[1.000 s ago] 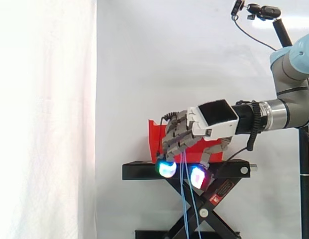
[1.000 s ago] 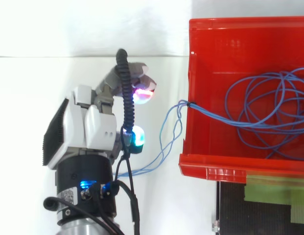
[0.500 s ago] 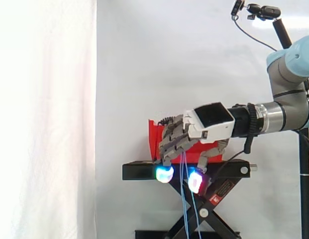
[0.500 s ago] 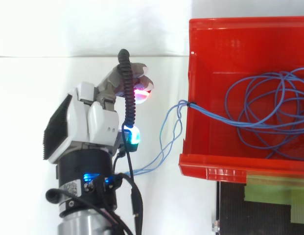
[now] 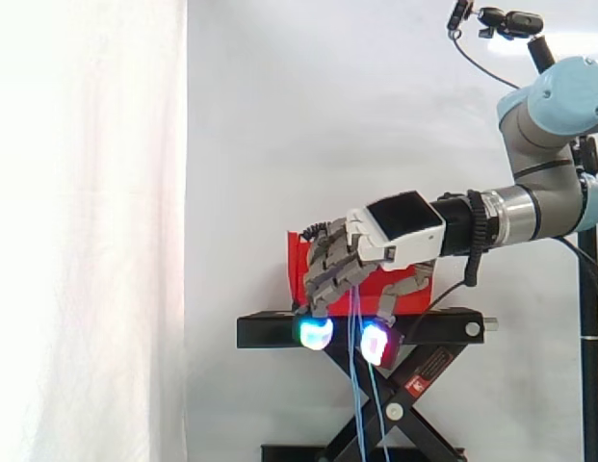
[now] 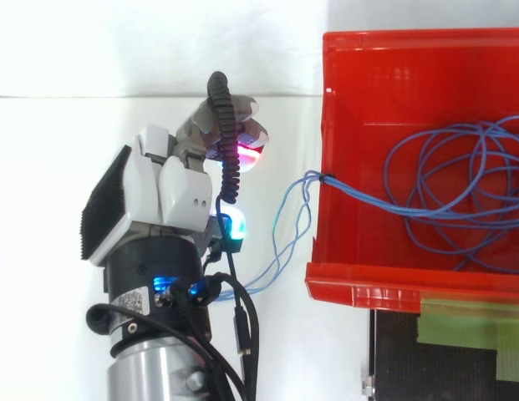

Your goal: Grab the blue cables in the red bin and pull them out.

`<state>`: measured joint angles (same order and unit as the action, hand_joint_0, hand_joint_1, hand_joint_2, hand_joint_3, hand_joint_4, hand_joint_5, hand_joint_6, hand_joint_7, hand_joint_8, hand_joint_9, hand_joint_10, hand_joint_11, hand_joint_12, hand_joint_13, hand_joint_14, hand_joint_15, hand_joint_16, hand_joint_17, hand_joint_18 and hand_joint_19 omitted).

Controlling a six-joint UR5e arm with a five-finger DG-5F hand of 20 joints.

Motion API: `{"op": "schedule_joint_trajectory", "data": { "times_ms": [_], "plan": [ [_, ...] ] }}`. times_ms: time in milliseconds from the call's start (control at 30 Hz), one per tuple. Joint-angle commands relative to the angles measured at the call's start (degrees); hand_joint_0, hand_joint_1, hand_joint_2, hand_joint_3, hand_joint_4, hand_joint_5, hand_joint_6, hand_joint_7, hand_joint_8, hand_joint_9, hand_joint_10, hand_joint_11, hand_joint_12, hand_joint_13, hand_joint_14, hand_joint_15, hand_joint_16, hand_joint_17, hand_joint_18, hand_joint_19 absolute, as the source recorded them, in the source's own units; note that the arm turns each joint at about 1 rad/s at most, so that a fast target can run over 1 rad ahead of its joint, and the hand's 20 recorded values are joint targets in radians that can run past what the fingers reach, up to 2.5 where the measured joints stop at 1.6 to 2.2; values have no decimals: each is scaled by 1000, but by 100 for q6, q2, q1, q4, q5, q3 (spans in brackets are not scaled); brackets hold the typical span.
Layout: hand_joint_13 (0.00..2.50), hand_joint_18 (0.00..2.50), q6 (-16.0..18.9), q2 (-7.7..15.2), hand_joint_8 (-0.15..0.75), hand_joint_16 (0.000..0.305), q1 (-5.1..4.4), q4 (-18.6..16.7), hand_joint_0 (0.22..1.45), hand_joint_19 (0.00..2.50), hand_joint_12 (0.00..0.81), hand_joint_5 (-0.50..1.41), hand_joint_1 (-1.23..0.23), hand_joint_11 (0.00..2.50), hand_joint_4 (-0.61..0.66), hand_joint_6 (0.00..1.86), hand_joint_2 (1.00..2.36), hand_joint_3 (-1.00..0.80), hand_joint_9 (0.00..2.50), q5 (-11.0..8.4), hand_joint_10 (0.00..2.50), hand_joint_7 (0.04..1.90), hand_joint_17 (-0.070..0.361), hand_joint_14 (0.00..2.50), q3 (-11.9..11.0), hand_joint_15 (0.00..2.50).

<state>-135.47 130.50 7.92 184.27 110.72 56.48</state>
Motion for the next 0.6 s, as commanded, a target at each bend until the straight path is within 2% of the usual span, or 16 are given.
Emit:
{"op": "schedule_joint_trajectory", "data": {
  "times_ms": [0,167,300,567],
  "plan": [
    [769,548,-133,2,277,51,17,347,776,700,394,718,-912,994,155,6,1000,-1000,735,-6,21,685,115,26,-163,887],
    [771,549,-406,2,274,51,70,619,777,699,392,719,-912,1003,148,5,1000,-1000,734,11,21,685,115,25,-313,889],
    [770,549,-537,2,277,51,105,628,777,698,392,719,-913,1005,148,6,1000,-1000,735,20,20,685,115,26,-304,887],
    [771,547,-573,2,277,51,175,654,778,707,394,719,-913,994,149,5,1000,-1000,738,46,21,685,115,26,-304,887]
  ]
}}
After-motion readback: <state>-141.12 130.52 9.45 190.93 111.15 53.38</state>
